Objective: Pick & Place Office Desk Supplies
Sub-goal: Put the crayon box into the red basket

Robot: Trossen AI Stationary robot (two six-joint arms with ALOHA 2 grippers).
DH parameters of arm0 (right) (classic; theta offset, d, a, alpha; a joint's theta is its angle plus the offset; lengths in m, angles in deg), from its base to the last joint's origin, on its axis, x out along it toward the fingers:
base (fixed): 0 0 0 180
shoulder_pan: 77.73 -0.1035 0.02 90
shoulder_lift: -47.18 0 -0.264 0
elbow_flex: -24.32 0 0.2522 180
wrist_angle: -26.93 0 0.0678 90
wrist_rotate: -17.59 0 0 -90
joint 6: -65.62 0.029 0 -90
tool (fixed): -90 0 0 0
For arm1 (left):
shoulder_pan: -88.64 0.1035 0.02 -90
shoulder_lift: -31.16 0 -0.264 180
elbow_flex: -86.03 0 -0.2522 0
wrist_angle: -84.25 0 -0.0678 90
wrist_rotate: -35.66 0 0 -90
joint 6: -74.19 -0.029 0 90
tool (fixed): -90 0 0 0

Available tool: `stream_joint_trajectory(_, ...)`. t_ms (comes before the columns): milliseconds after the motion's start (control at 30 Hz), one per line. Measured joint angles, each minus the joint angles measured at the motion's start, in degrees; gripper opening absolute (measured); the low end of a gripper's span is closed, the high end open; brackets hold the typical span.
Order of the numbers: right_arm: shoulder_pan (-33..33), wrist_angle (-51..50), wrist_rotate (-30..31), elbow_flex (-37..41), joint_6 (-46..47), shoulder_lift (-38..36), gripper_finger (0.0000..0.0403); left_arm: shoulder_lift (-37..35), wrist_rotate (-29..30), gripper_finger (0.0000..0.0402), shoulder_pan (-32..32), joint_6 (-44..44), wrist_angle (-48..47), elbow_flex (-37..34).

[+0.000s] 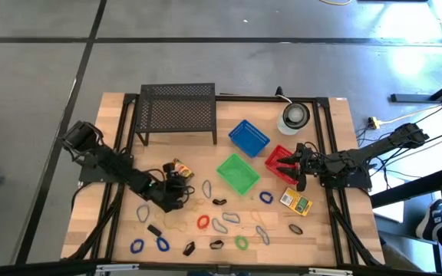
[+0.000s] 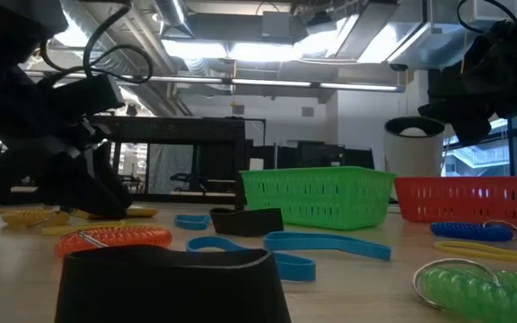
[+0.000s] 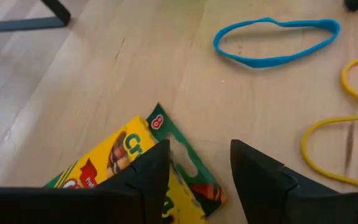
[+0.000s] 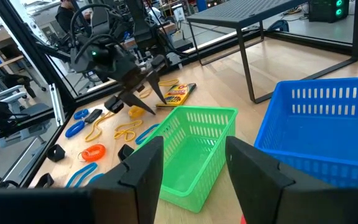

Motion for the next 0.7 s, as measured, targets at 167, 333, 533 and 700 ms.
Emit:
stream_joint_trajectory(167, 0.0, 0.0, 0.0, 0.0, 0.0, 0.0, 0.0174, -0.1, -0.6, 0.0146, 1.1, 2.4, -1.2, 0.0)
stream_joint_trajectory(333, 0.0, 0.0, 0.0, 0.0, 0.0, 0.0, 0.0174, -0.1, -0.7, 0.013, 2.0, 3.3, -1.5, 0.0)
stream_joint_trajectory(533, 0.0, 0.0, 0.0, 0.0, 0.0, 0.0, 0.0174, -0.1, -0.9, 0.0096, 2.3, 4.7, -2.4, 0.0)
stream_joint_trajectory(700, 0.0, 0.0, 0.0, 0.0, 0.0, 0.0, 0.0174, -0.1, -0.1, 0.0057, 2.2, 7.6, -5.2, 0.1)
